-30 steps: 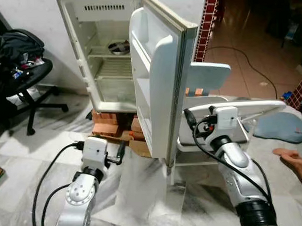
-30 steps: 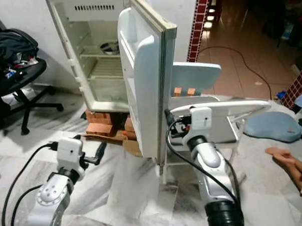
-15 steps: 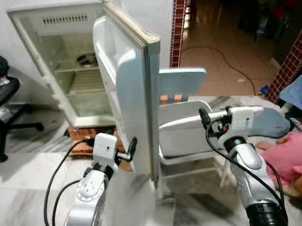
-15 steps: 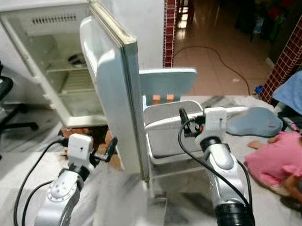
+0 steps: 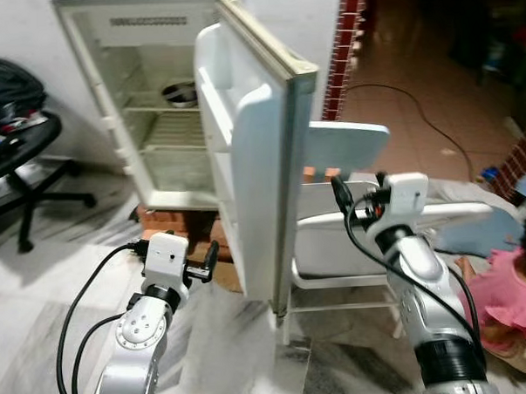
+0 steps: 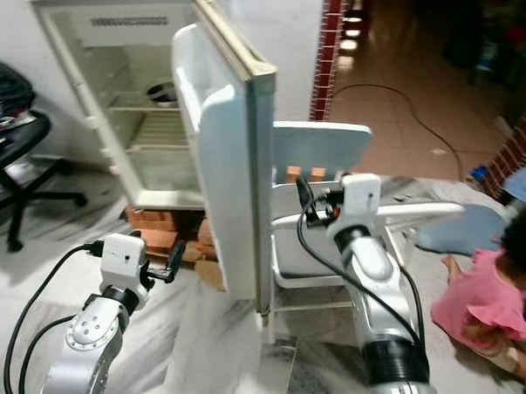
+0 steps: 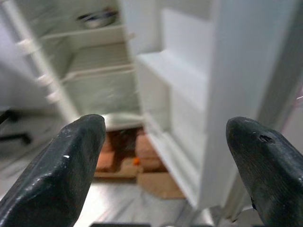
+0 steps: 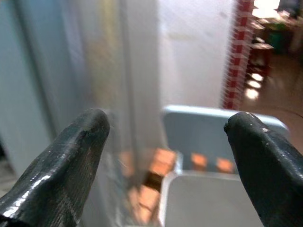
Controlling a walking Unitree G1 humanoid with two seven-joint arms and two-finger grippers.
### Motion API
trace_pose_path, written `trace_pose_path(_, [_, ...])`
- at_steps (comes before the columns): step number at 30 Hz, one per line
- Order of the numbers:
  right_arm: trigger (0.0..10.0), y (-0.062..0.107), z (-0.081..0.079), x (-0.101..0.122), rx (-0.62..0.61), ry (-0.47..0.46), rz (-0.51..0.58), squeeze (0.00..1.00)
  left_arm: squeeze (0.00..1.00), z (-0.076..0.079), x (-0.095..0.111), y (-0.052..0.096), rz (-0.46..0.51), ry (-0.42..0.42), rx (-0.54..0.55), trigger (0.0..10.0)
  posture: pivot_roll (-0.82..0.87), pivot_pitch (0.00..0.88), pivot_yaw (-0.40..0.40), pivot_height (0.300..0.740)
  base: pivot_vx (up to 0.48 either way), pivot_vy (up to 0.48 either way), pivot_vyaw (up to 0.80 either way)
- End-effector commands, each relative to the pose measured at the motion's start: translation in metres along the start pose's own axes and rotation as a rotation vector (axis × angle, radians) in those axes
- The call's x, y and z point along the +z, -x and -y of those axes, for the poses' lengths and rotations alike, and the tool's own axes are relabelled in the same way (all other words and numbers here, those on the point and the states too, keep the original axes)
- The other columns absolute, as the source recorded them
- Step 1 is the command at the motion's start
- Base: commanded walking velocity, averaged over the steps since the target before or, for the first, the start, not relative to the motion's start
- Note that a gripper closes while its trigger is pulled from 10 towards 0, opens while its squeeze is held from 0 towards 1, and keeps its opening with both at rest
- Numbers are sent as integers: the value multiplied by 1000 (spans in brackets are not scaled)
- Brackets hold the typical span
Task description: Restocking fridge
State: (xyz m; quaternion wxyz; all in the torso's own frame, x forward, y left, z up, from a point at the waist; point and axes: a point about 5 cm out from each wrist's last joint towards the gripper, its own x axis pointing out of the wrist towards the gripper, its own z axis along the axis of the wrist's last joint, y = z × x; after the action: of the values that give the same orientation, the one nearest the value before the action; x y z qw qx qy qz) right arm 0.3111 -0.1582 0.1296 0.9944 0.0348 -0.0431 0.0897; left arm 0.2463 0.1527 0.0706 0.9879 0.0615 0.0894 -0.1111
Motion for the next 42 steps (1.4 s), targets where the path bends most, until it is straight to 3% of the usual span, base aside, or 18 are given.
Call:
trace_pose_path(1, [10000, -2, -4, -1, 4, -10, -3, 0, 0, -4, -2, 2, -17, -12, 22, 10000, 85, 0, 1, 740, 0, 0, 794])
trace_pose_path(8, [10000, -5, -9, 0, 0, -12, 4, 0, 0, 1, -6, 4, -33, -14, 15, 10000, 85, 0, -11, 740, 0, 0, 413])
trace_pose_path(14, [10000, -18, -17, 5, 21, -44, 21, 0, 0, 5, -5, 1, -37, -6, 0, 10000, 87, 0, -8, 740, 0, 0, 0])
trace_pose_path(21, [10000, -50, -52, 23, 113, -85, 71, 0, 0, 8, -2, -1, -34, -11, -8, 10000, 111, 0, -18, 740, 0, 0, 0])
trace_pose_path(22, [10000, -57, -67, 29, 163, -143, 78, 0, 0, 7, -2, 0, -32, -12, -2, 10000, 121, 0, -27, 740, 0, 0, 0])
trace_pose_path(24, [10000, -60, -74, 32, 189, -172, 80, 0, 0, 6, -2, 1, -32, -12, 1, 10000, 123, 0, -29, 740, 0, 0, 0])
trace_pose_path(26, [10000, -64, -97, 38, 293, -312, 67, 0, 0, 5, -3, 2, -34, -11, 4, 10000, 128, 0, -36, 740, 0, 0, 0])
trace_pose_path(27, [10000, -64, -97, 38, 293, -312, 67, 0, 0, 5, -3, 2, -34, -11, 4, 10000, 128, 0, -36, 740, 0, 0, 0])
trace_pose_path(29, [10000, -60, -132, 46, 483, -483, 50, 0, 0, 6, -3, 2, -31, -12, 4, 10000, 135, 0, -43, 740, 0, 0, 0])
trace_pose_path(32, [10000, -39, -177, 61, 801, -722, 6, 0, 0, 7, -2, 1, -22, -16, -2, 10000, 140, 0, -46, 740, 0, 0, 0])
trace_pose_path(34, [10000, -17, -194, 66, 1017, -768, -21, 0, 0, 7, -1, 1, -17, -19, -7, 10000, 144, 0, -45, 740, 0, 0, 0])
trace_pose_path(35, [10000, -17, -194, 66, 1017, -768, -21, 0, 0, 7, -1, 1, -17, -19, -7, 10000, 144, 0, -45, 740, 0, 0, 0])
trace_pose_path(36, [10000, -4, -197, 63, 1114, -748, -49, 0, 0, 7, 0, 1, -14, -21, -11, 10000, 144, 0, -44, 740, 0, 0, 0])
trace_pose_path(39, [10000, -2, -191, 55, 1103, -708, -80, 0, 0, 6, 0, 1, -13, -22, -13, 10000, 142, 0, -40, 740, 0, 0, 0])
trace_pose_path(42, [10000, -11, -152, 22, 826, -571, -137, 0, 0, 4, -1, 2, -13, -23, -14, 10000, 136, 0, -34, 740, 0, 0, 0])
